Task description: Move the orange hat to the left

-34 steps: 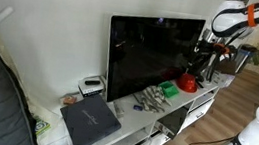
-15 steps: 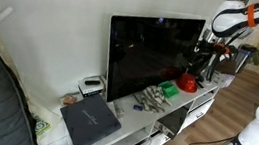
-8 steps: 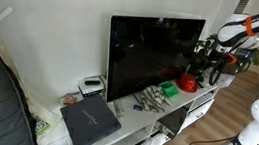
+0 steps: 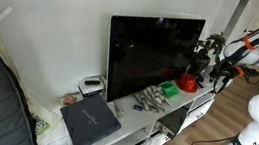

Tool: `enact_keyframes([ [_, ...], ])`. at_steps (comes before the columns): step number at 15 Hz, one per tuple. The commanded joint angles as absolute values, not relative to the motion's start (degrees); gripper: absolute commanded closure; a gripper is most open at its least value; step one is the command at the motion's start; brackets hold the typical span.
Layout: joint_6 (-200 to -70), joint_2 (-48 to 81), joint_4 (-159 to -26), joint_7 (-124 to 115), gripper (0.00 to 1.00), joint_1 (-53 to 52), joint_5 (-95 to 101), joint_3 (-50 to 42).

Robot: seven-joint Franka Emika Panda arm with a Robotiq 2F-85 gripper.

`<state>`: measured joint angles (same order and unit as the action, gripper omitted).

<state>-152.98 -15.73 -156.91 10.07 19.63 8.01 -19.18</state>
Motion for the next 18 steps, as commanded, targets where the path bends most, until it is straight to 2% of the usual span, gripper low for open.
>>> enact_keyframes([
  [1,-153.57,-14.51,-156.69,10.41,0.0,20.09,7.96,-19.35],
  [7,-154.16,-13.58,-156.21,10.1,0.0,20.5,9.64,-18.4],
  [13,-164.95,0.1,-151.0,20.99,0.0,17.02,6.02,-20.51],
  [18,-174.38,12.6,-145.1,23.98,0.0,17.15,2.44,-17.08],
])
